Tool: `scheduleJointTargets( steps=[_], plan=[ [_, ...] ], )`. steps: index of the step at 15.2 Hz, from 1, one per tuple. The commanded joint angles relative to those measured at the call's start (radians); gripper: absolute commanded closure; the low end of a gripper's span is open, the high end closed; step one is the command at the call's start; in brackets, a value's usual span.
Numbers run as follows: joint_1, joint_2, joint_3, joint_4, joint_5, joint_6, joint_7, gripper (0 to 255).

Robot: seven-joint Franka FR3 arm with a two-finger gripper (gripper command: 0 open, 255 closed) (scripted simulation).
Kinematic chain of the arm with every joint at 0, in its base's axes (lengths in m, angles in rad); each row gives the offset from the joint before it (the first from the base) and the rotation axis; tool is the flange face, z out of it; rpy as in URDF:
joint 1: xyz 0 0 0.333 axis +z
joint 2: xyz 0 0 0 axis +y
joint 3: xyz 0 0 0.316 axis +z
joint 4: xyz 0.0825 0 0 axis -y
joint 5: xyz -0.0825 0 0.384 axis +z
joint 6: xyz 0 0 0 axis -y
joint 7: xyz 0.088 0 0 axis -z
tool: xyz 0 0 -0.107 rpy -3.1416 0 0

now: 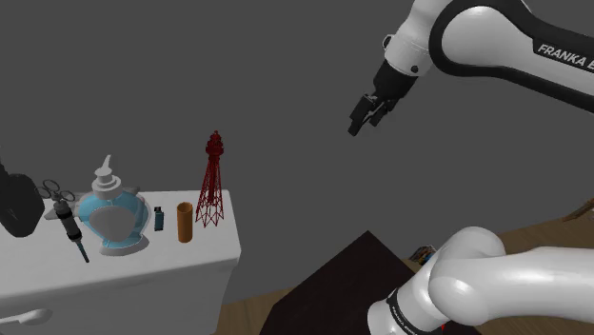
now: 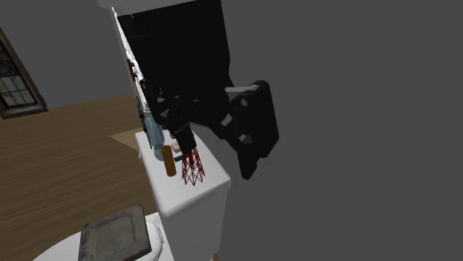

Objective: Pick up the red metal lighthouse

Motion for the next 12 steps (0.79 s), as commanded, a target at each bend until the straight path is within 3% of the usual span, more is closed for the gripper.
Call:
scheduleJointTargets(
  steps=[1,12],
  plan=[
    [0.0,0.0,0.0,0.0,0.0,0.0,0.0,0],
    [0.035,0.231,0.166,0.077,0.112,0.203,0.248,0]
  ],
)
